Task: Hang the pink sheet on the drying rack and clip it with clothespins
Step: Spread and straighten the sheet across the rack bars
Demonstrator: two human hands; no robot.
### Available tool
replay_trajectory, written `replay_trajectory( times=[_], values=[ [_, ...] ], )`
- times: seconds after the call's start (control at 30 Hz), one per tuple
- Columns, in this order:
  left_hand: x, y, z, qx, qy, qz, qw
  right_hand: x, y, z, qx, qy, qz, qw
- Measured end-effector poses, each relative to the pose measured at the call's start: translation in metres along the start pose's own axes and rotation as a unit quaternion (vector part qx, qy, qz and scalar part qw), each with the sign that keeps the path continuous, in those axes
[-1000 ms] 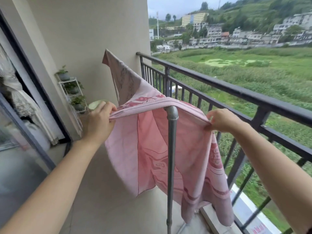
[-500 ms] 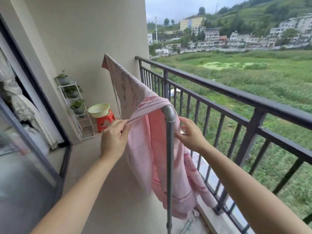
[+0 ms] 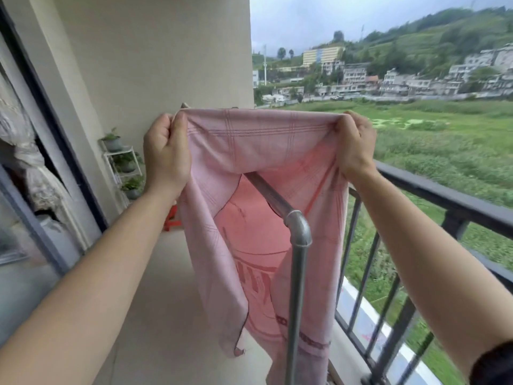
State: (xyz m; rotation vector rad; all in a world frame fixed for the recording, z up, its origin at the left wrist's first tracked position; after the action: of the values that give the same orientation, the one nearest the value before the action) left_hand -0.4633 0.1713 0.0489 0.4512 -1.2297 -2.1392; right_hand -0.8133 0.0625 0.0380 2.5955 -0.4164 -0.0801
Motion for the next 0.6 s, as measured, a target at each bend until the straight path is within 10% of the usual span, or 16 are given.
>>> replay_trajectory(
  times=[0.2,0.33,0.43,0.6],
  values=[
    [0.015,0.043,-0.118,-0.052,0.234,-0.074,0.968,0.071,0.062,0.041,0.063,-0.162,-0.040,0.984],
    [0.029,0.027,-0.201,-0.083,0.423,-0.203,0.879,0.124,0.058,0.092,-0.023,-0.478,-0.062,0.876],
    [0.045,-0.007,-0.224,-0.094,0.446,-0.258,0.852,0.146,0.038,0.157,0.146,-0.372,-0.183,0.898],
    [0.068,-0.063,-0.151,0.086,0.249,-0.186,0.947,0.164,-0.017,0.181,0.189,-0.143,-0.311,0.920]
  ],
)
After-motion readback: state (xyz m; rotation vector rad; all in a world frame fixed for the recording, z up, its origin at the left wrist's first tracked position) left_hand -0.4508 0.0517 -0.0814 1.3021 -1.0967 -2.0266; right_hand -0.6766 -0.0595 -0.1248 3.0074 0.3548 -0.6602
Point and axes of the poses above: each hand's wrist, its own y-axis towards the middle knuckle, its own x-axis out of the palm, z = x × y, the point moved 10 cm from there along y, towards the middle knuckle, and after that the axes turned 13 degrees about x, right-handed, at the moved point
